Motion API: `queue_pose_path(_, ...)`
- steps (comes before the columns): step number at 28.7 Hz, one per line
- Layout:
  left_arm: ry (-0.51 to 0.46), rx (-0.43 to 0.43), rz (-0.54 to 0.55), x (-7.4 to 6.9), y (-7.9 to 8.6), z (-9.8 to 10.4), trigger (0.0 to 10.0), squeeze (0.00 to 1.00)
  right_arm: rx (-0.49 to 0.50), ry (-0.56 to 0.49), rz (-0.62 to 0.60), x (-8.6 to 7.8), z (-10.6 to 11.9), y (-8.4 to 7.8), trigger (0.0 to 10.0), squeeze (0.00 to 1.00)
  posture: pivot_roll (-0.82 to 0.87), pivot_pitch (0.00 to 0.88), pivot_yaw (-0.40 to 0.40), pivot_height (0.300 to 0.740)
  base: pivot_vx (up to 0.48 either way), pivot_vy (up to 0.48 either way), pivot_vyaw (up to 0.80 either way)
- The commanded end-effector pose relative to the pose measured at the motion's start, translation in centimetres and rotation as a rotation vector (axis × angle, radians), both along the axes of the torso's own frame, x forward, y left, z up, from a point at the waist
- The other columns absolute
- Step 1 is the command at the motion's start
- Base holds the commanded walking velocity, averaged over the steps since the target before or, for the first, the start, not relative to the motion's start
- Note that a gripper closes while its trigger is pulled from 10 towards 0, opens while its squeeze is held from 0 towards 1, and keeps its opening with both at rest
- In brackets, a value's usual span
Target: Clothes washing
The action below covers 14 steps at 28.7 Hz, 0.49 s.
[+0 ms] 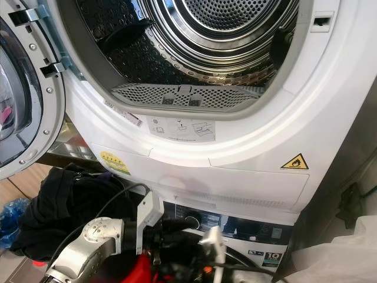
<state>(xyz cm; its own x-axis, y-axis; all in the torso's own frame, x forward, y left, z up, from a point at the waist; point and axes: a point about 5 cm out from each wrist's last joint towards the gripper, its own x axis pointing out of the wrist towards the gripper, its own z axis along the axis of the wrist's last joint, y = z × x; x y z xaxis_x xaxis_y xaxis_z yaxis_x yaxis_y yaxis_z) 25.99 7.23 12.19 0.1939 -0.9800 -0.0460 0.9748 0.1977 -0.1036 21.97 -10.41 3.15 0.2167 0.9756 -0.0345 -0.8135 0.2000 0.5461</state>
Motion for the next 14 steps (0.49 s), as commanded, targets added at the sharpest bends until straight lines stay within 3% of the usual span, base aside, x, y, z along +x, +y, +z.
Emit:
queue_pose_path(1, 0.018, -0.023, -0.014, -0.3, 1.1, 0.6, 10.0, 1.00, -0.012, -0.008, 0.004, 0.1, 0.0, 0.1, 0.0, 0.00, -0.07, 0.000, 0.152, 0.740, 0.000, 0.000, 0.00)
queue_pose_path(4, 0.043, -0.031, -0.030, -0.7, 1.7, 0.9, 10.0, 1.00, -0.019, -0.009, -0.004, 0.2, -0.1, -0.1, 0.0, 0.00, -0.07, 0.000, 0.152, 0.740, 0.000, 0.000, 0.00)
queue_pose_path(7, 0.057, -0.033, -0.025, -1.0, 3.6, 1.8, 10.0, 1.00, -0.046, -0.002, -0.014, 0.1, -0.6, -0.5, 0.0, 0.00, -0.06, 0.000, 0.155, 0.740, 0.000, 0.000, 0.00)
queue_pose_path(8, 0.034, -0.016, 0.017, -0.7, 4.4, 2.1, 10.0, 1.00, -0.056, 0.001, -0.019, 0.1, -0.8, -0.6, 0.0, 0.00, -0.06, 0.000, 0.157, 0.740, 0.000, 0.000, 0.00)
queue_pose_path(9, -0.019, 0.009, 0.136, -0.1, 6.1, 2.6, 10.0, 1.00, -0.079, 0.007, -0.030, 0.0, -1.2, -0.9, 0.0, 0.00, -0.06, 0.000, 0.161, 0.740, 0.000, 0.000, 0.00)
queue_pose_path(10, -0.042, 0.015, 0.182, 0.2, 6.7, 2.8, 10.0, 1.00, -0.088, 0.008, -0.033, -0.1, -1.3, -1.0, 0.0, 0.00, -0.06, 0.000, 0.161, 0.740, 0.000, 0.000, 0.00)
queue_pose_path(11, -0.070, 0.001, 0.293, 0.7, 7.9, 3.5, 10.0, 1.00, -0.108, 0.016, -0.060, 0.0, -1.7, -1.2, 0.0, 0.00, -0.06, 0.000, 0.161, 0.740, 0.000, 0.000, 0.00)
queue_pose_path(14, -0.049, 0.061, 0.341, -0.2, 9.3, 3.0, 10.0, 1.00, -0.128, 0.023, -0.109, 0.3, -2.2, -1.6, 0.0, 0.00, -0.04, 0.000, 0.162, 0.740, 0.000, 0.000, 0.00)
